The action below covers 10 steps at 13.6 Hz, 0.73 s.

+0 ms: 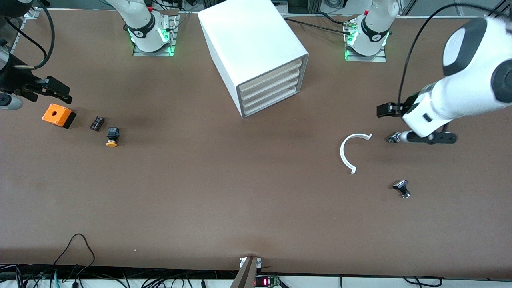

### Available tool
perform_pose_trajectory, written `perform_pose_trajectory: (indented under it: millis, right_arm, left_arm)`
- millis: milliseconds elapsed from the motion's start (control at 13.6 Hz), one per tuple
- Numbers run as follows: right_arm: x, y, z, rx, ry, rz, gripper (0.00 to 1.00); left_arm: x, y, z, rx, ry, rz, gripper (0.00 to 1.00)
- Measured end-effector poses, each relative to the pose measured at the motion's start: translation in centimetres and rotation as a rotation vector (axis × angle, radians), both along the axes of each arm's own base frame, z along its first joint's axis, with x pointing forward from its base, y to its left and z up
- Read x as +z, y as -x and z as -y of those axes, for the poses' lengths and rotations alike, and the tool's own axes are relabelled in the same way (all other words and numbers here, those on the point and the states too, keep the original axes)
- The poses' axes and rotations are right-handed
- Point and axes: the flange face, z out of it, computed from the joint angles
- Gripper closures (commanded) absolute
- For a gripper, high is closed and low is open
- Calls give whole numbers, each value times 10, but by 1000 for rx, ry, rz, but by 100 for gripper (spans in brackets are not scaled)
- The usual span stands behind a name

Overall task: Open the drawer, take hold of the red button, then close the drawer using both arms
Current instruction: 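Move the left gripper toward the white cabinet's drawer handle, then grasp the drawer handle with the left gripper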

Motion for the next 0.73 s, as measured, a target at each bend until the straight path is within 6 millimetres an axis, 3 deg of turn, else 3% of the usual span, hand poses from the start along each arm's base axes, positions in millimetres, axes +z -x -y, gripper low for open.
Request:
perform_pose_trajectory:
  millis: [367,734]
  right_arm:
    - [-1,-11,3,-12,0,4,0]
    - [-26,-22,5,-16,1,-40,0]
  left_arm:
    - [-118,16,44,114,348,-289,0]
    - [-219,69,85,138,718,-434,0]
